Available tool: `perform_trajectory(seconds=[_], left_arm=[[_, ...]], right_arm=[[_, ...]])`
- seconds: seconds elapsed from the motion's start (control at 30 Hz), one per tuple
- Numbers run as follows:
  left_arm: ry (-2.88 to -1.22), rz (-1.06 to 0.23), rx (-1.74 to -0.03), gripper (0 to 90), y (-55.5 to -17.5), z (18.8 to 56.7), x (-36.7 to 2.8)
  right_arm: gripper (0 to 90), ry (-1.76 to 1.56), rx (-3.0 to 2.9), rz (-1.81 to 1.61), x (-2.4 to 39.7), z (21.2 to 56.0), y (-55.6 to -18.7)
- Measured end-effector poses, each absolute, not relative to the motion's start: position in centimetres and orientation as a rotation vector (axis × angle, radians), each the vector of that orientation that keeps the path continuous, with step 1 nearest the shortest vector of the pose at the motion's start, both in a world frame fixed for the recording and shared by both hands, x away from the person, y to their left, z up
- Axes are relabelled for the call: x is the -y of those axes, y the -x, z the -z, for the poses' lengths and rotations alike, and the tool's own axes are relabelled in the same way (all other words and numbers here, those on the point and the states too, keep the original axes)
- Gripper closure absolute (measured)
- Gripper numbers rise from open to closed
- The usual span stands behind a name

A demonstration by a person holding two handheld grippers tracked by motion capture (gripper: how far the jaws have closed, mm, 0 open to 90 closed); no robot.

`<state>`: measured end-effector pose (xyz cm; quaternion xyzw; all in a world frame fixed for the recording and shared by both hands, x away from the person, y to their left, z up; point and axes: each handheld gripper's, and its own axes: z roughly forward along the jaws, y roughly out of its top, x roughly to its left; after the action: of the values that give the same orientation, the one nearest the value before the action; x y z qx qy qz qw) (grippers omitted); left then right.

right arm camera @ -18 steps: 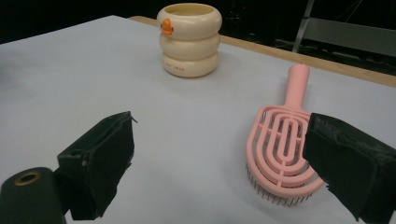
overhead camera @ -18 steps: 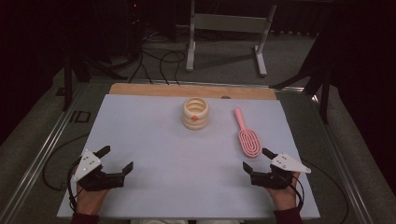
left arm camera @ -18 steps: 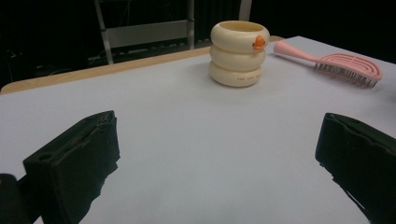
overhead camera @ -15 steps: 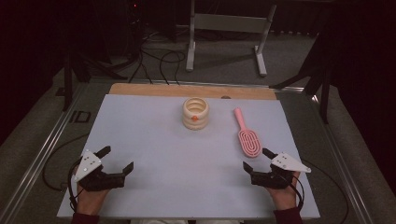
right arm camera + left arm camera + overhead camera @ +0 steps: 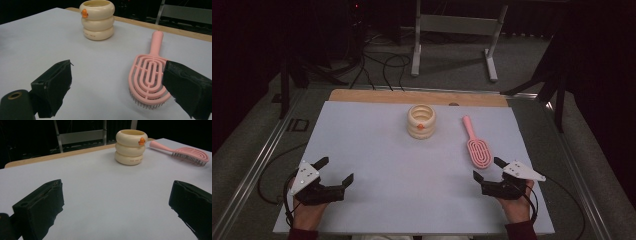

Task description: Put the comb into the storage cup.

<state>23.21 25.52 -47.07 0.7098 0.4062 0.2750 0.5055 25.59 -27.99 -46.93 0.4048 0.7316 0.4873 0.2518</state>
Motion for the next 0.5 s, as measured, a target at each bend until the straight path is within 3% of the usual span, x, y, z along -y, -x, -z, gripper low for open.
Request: perform_trajectory(seconds=[0.5], left_arm=[[-1.72, -0.662, -0.978, 0.3, -23.1, 47.3, -25.3]], right_arm=[[11.3, -1.104, -2.047, -1.278, 27.4, 46.0, -28.2]])
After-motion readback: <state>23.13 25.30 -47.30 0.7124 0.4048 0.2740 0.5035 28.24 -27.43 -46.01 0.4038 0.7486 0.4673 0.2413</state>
